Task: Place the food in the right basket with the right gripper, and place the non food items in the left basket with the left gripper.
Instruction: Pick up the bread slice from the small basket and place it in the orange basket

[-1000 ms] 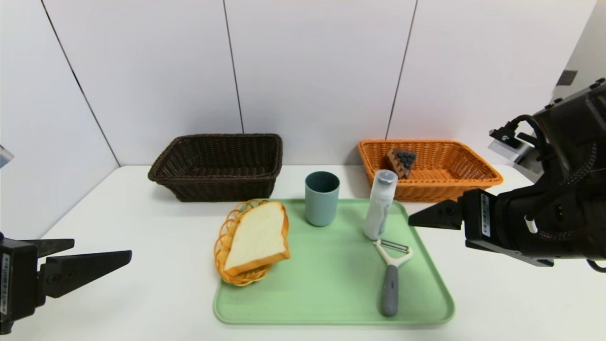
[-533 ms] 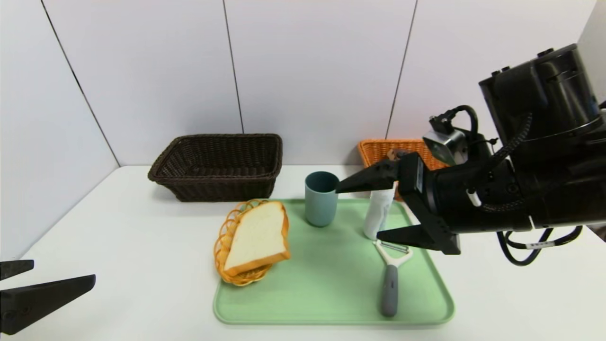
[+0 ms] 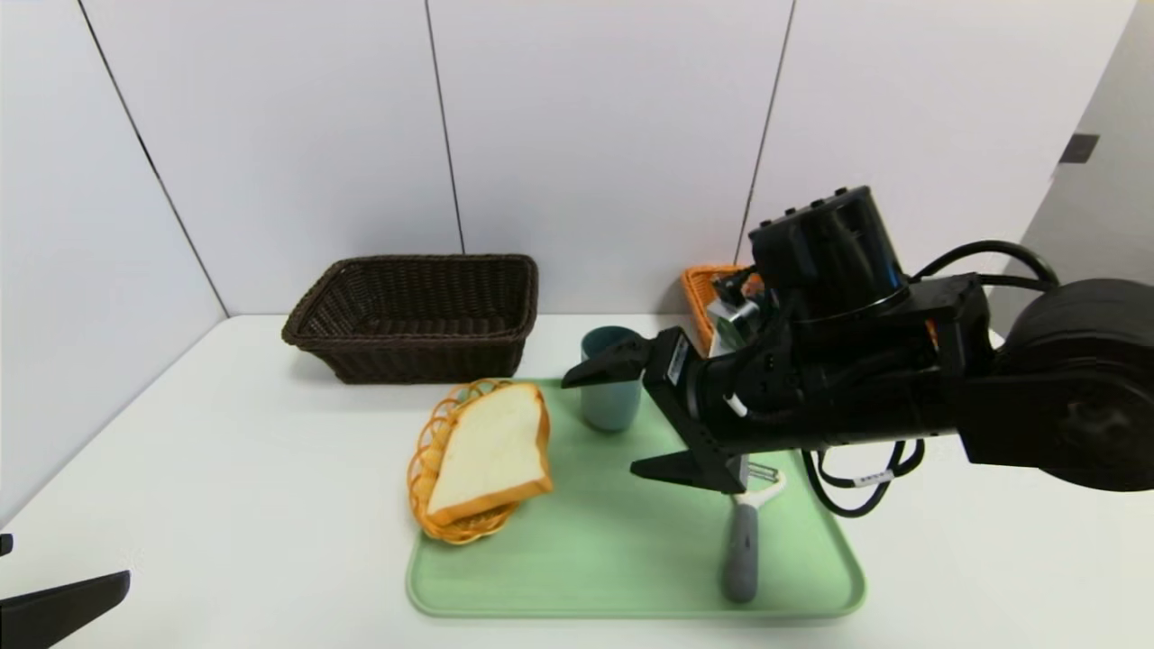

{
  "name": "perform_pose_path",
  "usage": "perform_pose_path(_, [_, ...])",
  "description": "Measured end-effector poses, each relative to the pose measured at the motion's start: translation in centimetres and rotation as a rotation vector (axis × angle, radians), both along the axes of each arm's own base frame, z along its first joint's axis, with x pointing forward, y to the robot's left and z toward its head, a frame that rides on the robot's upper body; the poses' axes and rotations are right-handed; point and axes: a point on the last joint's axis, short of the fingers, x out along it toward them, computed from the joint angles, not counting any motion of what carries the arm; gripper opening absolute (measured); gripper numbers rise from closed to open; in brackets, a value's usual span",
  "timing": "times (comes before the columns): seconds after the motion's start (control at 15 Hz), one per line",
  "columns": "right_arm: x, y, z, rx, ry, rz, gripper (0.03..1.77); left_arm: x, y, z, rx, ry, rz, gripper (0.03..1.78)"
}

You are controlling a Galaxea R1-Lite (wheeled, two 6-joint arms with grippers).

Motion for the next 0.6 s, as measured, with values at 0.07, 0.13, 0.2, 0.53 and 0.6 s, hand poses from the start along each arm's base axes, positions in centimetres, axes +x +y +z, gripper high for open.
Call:
perform_pose_path(0.07, [0.5, 0.4, -0.5, 0.023, 0.012, -0.017, 1.69, -0.1, 0.0, 0.0, -0.001, -0.002, 0.001, 1.69])
perform_pose_path(0.13, [0.7, 0.7, -1.0, 0.036, 0.015, -0.023, 1.69, -0.1, 0.1, 0.0, -0.001, -0.003, 0.002, 1.69])
perform_pose_path(0.2, [1.0, 0.9, -1.6, 0.044, 0.022, -0.028, 1.69, -0.2, 0.1, -0.1, -0.001, -0.001, 0.003, 1.69])
perform_pose_path(0.53, [1.3, 1.5, -3.4, 0.088, 0.010, -0.033, 1.69, -0.6, 0.2, -0.2, 0.002, 0.007, 0.005, 1.69])
perform_pose_path(0.6, [1.3, 1.6, -3.7, 0.095, 0.004, -0.031, 1.69, -0.6, 0.2, -0.2, 0.001, 0.005, 0.005, 1.69])
